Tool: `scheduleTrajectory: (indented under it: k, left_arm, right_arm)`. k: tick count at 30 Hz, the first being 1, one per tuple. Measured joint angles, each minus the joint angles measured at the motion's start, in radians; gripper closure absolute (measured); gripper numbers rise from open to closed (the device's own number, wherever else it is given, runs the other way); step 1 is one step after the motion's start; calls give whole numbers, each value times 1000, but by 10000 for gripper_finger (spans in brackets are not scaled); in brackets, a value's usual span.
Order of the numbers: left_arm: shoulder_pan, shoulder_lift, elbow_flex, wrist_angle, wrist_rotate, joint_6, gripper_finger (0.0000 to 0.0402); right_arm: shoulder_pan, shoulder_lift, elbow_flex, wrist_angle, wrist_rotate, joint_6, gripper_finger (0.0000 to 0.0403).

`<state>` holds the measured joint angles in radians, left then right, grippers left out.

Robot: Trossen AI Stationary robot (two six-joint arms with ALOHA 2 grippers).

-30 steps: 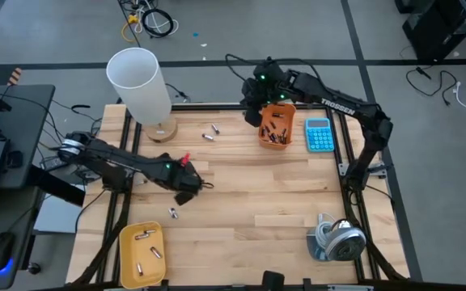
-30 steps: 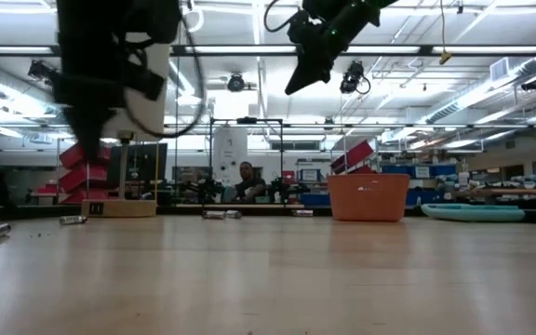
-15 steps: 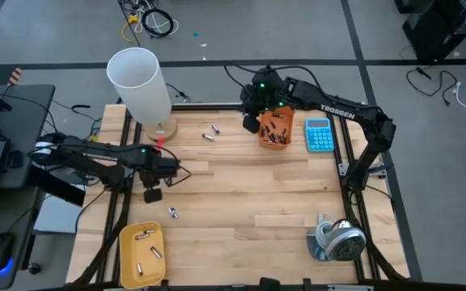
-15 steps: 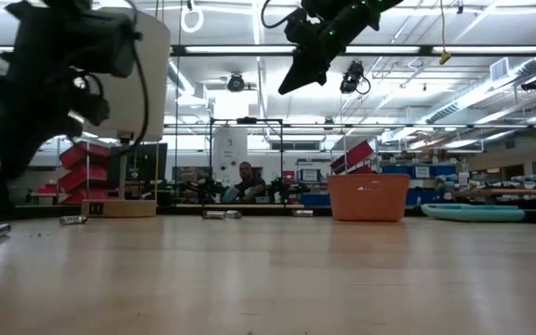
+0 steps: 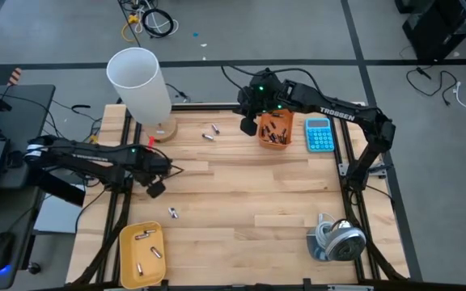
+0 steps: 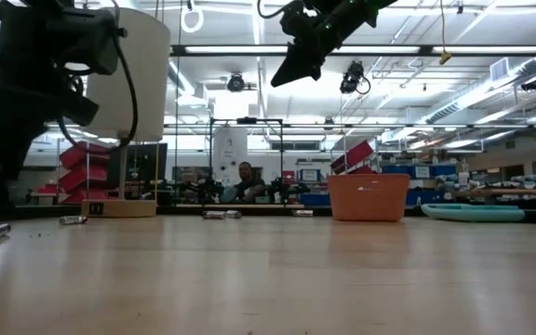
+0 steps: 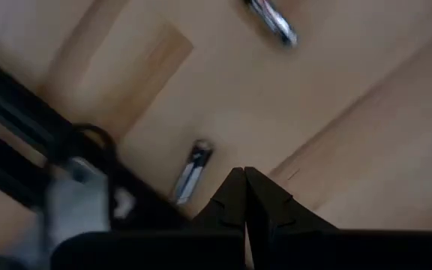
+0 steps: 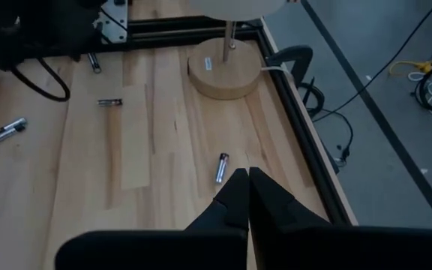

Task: Sort batteries
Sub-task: Put the silver battery into the yellow bin

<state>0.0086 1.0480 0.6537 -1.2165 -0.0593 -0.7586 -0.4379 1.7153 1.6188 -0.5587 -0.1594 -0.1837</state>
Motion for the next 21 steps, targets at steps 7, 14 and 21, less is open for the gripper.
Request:
scheduleTrajectory:
  k: [7,14,21]
  left_arm:
    - [-2,20,-5,73,-52,-240,402]
    - [-2,84,-5,104,-115,-380,402]
    - [-2,191,-5,102,-105,-392,401]
  right_arm:
    - [6,0,0,6,0,-3,403]
    - [6,0,0,4,0,-5,403]
    - [6,0,0,4,0,-22,403]
